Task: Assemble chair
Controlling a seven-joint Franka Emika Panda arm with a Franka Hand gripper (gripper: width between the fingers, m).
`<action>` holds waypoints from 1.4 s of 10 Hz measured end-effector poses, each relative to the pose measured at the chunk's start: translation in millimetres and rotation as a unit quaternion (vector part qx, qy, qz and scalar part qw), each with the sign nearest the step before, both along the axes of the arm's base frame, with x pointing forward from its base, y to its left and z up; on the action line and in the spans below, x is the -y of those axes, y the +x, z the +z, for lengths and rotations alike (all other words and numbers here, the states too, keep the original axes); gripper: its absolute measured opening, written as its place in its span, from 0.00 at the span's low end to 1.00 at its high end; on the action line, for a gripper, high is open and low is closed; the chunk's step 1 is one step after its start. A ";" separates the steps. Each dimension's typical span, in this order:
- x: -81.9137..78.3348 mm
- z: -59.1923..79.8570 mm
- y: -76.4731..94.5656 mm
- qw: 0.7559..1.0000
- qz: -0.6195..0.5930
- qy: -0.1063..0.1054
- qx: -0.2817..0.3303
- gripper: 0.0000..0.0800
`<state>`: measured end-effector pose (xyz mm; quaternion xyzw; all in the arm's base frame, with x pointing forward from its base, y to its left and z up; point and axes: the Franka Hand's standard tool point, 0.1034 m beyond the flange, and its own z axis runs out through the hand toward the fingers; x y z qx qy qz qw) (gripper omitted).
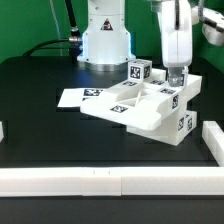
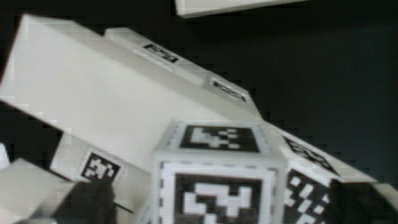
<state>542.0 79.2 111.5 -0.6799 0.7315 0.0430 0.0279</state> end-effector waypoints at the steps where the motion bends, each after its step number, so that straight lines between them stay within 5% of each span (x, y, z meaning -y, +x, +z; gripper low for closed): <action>1: -0.1 -0.5 -0.3 0.998 0.056 0.001 0.004 0.77; 7: 0.0 -1.1 -0.8 0.968 0.251 0.004 0.023 0.81; 14: -8.6 -2.5 -3.4 0.872 0.488 0.003 0.039 0.81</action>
Offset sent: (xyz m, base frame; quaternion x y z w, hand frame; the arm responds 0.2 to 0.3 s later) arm 0.0000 0.0000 0.0000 0.0000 0.0000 -0.1938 0.9810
